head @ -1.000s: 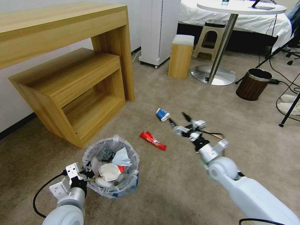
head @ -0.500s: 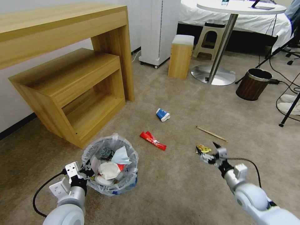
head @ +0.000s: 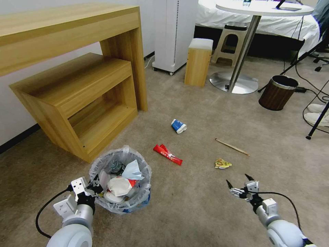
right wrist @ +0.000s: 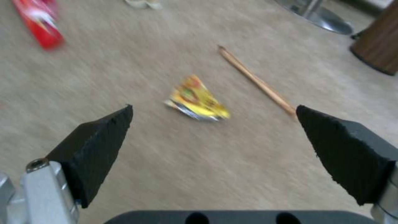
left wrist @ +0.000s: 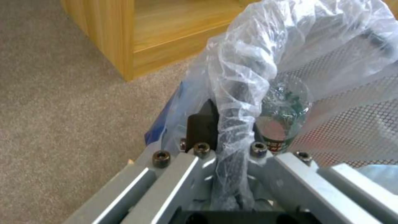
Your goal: Pick up the trash bin and place the garbage on the floor into it.
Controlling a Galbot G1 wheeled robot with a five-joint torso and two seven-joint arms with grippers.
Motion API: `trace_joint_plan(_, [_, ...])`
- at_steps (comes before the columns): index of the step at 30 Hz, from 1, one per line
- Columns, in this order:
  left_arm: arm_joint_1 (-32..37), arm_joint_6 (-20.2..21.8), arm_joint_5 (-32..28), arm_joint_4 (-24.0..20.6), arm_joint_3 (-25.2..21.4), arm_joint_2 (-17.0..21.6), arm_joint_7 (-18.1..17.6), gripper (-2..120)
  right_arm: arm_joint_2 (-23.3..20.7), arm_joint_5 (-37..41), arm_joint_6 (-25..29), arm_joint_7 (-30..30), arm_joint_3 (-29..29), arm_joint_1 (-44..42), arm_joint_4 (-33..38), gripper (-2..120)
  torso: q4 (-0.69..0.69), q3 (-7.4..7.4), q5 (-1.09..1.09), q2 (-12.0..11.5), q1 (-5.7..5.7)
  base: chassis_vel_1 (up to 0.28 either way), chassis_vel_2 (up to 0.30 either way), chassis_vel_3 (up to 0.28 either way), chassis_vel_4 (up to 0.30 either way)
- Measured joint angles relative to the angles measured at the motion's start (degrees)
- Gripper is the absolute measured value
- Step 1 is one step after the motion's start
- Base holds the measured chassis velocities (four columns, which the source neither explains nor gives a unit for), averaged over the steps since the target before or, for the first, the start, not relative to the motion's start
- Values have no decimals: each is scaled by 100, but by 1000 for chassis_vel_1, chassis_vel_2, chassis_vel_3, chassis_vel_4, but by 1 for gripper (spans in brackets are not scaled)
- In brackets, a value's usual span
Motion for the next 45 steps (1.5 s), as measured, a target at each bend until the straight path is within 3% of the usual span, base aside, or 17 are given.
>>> trace_joint_plan(8, [11,-8,-2,4,17,9,4,1,44,-774,233,-90,94,446,-857,100,-1,0,-2,0,0,0,0,0,0])
trace_joint_plan(17, [72,-13,2,-27,-6,19,6,1,195,-638,397,-286,-267,1181,-1371,100,1,0,0,0,1,0,0,0,0])
trace_joint_plan(20, [74,-13,-1,-35,-9,12,4,1,222,123,538,-513,-395,1183,-1096,100,0,0,0,0,0,0,0,0,0])
trace_joint_plan(26, [49,-10,2,-7,4,16,-2,1,334,552,933,-539,-395,1138,-616,100,0,0,0,0,1,0,0,0,0])
trace_joint_plan(33, [-11,19,-36,7,6,76,-20,1,396,449,1004,-394,-236,1061,12,100,0,0,-1,0,1,0,0,0,0])
trace_joint_plan(45, [-11,37,-136,-18,-53,177,-37,1,458,313,1025,-345,-224,1037,184,100,0,0,-1,0,0,-4,-2,5,4])
